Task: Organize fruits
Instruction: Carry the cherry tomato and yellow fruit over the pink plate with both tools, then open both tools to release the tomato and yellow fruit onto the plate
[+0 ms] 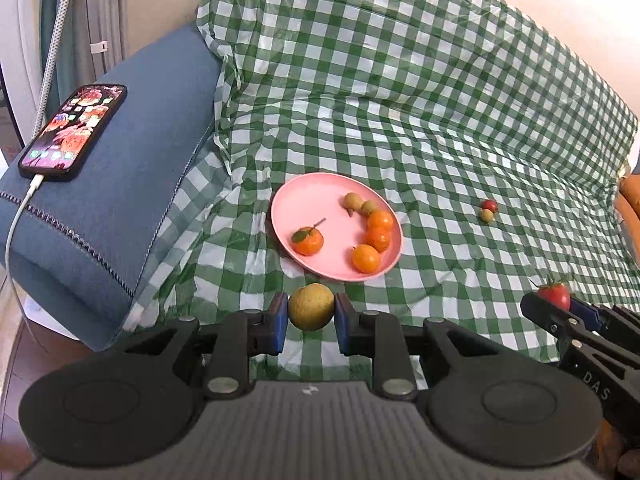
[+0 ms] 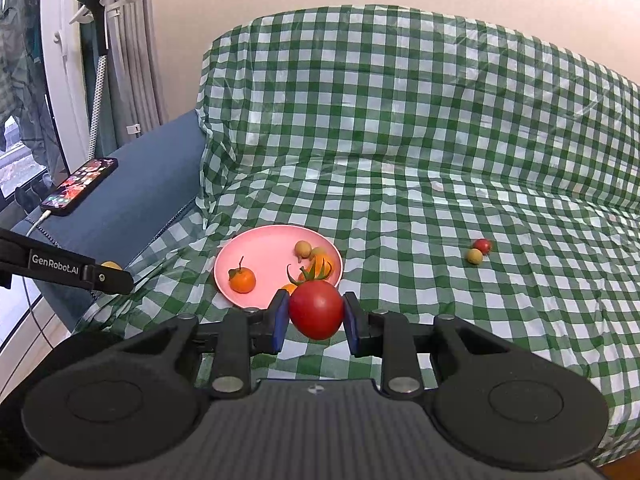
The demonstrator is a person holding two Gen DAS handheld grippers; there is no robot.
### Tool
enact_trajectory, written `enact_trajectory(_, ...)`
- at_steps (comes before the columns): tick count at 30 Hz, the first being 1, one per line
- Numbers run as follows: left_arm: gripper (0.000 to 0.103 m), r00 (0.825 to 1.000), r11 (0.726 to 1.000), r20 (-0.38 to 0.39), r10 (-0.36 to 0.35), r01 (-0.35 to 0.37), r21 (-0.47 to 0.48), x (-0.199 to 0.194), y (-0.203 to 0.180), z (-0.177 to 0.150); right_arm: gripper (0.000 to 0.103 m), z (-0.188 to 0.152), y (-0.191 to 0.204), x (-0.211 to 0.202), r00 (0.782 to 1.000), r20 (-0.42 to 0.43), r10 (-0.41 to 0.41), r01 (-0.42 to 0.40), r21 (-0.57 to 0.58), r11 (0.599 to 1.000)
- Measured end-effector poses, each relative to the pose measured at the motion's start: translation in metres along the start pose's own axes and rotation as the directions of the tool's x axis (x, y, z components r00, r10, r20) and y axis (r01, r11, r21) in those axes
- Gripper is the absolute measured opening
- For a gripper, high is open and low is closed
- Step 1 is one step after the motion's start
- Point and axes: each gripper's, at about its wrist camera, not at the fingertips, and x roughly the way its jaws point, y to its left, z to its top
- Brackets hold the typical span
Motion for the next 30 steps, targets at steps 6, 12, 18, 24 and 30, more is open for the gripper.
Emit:
enact_trajectory(6, 0.027, 1.000, 1.000, 0.001, 0.009, -0.009, 0.014, 0.023, -0.003, 0.022, 0.030, 0.010, 0.001, 0.032, 0.999, -0.031, 0.023, -0.022, 0.013, 1.000)
enact_trajectory(12, 0.027, 0.999, 0.999, 0.003, 0.041, -0.041, 0.019, 0.059, -0.005, 0.050, 0.030, 0.019, 0.006, 0.071, 0.997, -0.065, 0.049, -0.048, 0.019, 0.999)
enact_trajectory(18, 0.027, 0.998, 0.999, -0.031, 0.048, -0.048, -0.003, 0.098, 0.002, 0.071, 0.030, 0.027, 0.011, 0.115, 0.993, -0.100, 0.058, -0.057, 0.014, 0.998)
enact_trajectory(24, 0.027, 0.995, 0.998, -0.084, 0.056, -0.057, -0.011, 0.144, 0.006, 0.082, 0.030, 0.028, 0.015, 0.162, 0.987, -0.142, 0.077, -0.078, -0.002, 0.997)
enact_trajectory(30, 0.027, 0.989, 0.998, -0.135, 0.062, -0.062, 0.008, 0.188, 0.001, 0.086, 0.030, 0.025, 0.011, 0.204, 0.982, -0.176, 0.068, -0.072, -0.011, 0.997)
